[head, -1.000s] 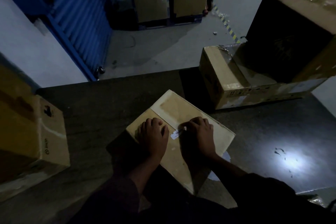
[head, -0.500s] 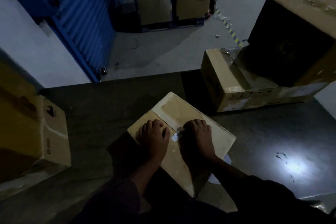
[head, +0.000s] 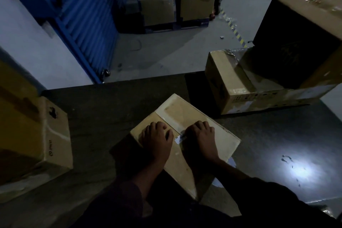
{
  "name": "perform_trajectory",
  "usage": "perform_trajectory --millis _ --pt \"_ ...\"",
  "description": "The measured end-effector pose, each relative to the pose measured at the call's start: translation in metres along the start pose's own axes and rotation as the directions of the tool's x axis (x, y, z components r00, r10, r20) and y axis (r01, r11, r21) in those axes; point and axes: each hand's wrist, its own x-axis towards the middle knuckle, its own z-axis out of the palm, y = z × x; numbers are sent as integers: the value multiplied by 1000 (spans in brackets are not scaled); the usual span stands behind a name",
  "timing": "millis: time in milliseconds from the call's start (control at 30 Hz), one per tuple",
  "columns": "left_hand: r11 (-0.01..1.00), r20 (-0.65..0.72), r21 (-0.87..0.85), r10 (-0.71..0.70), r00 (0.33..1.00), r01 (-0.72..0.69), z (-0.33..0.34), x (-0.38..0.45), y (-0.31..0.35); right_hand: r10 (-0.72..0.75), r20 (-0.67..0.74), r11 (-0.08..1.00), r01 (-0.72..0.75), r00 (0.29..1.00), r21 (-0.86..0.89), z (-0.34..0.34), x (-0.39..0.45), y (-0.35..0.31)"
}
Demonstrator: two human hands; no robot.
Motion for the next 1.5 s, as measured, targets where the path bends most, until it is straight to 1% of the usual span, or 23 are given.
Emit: perform_trajectory --millis 167,300,467,567,700,767,900,967,1067,1100,1167,1333,1400,1500 --pt "1000 -8 1 -3 1000 3 -3 -1 3 -4 40 999 2 999 43 0 1 5" --pt "1000 -11 2 10 1000 -10 -4 -1 2 30 -14 991 -28 999 135 -2 -2 6" --pt "999 10 32 0 1000 0 -4 -1 2 2 -20 990 1 1000 143 -10 -4 0" --pt "1000 13 21 -16 1000 16 -4 -1 3 8 -17 994 -6 1000 111 -4 -3 5" --pt "1000 -9 20 8 1000 -8 -4 -1 2 4 7 999 -5 1000 52 1 -1 5" --pt "1000 -15 18 6 1000 -5 -3 -1 2 -10 18 998 9 1000 54 0 -1 4" --pt "1000 -22 14 9 1000 -9 -2 -1 3 -29 26 994 26 999 104 -8 -4 4" --pt "1000 -31 -5 11 999 -11 -2 -1 3 -39 5 990 38 999 136 -9 -6 3" --pt "1000 -37 2 11 999 -11 -3 -1 4 37 -24 971 -30 999 239 -8 -7 2" --pt "1000 -32 14 8 999 -7 -4 -2 4 33 -20 973 -28 999 229 -7 -6 4" --pt "999 -30 38 5 1000 -4 -5 -3 5 -11 -16 989 13 1000 144 -2 -5 7" --pt "999 -17 47 10 1000 -9 -6 -3 5 -14 -33 998 16 999 59 3 -2 8" --pt "999 -17 33 13 1000 -12 -6 -3 5 -21 -5 999 22 1000 47 5 0 10" --pt "999 -25 33 6 1000 -5 -5 -2 4 -29 -3 998 30 1000 57 4 -1 11"
